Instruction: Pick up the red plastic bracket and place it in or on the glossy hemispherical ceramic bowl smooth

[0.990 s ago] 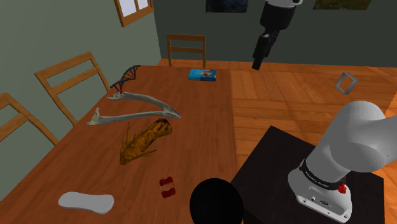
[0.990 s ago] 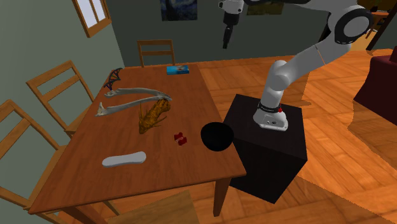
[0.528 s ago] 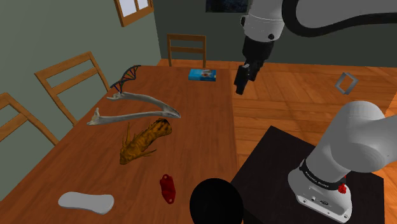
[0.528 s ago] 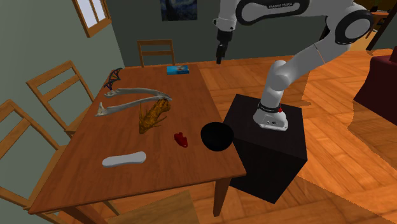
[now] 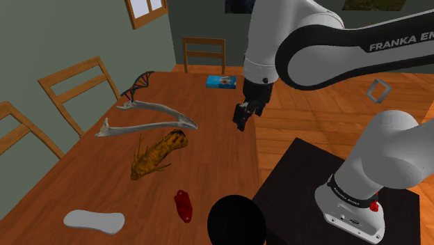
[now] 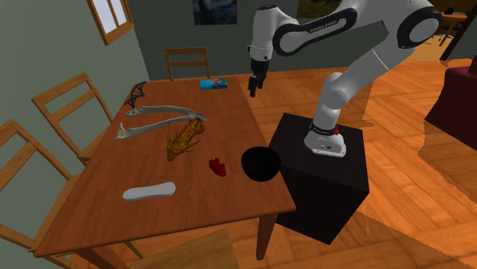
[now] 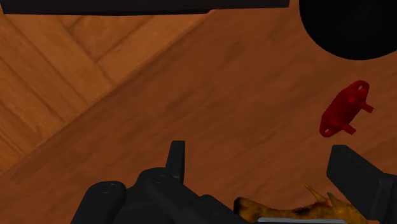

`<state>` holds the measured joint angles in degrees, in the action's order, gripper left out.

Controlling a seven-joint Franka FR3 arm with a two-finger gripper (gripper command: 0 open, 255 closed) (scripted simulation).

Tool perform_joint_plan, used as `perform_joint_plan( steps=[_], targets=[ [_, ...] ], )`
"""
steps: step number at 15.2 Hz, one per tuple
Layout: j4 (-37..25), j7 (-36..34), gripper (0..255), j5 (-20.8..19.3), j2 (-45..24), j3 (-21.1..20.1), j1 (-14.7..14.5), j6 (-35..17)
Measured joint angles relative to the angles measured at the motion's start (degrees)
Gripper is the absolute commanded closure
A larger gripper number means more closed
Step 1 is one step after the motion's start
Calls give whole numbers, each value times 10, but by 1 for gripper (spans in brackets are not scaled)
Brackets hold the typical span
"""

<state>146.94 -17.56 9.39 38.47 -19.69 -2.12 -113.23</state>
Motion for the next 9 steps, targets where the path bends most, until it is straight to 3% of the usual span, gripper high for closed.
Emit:
perform_joint_plan(
  steps=[9],
  targets=[
    [-4, -148, 0, 20, -163, -112, 17, -158]
  ],
)
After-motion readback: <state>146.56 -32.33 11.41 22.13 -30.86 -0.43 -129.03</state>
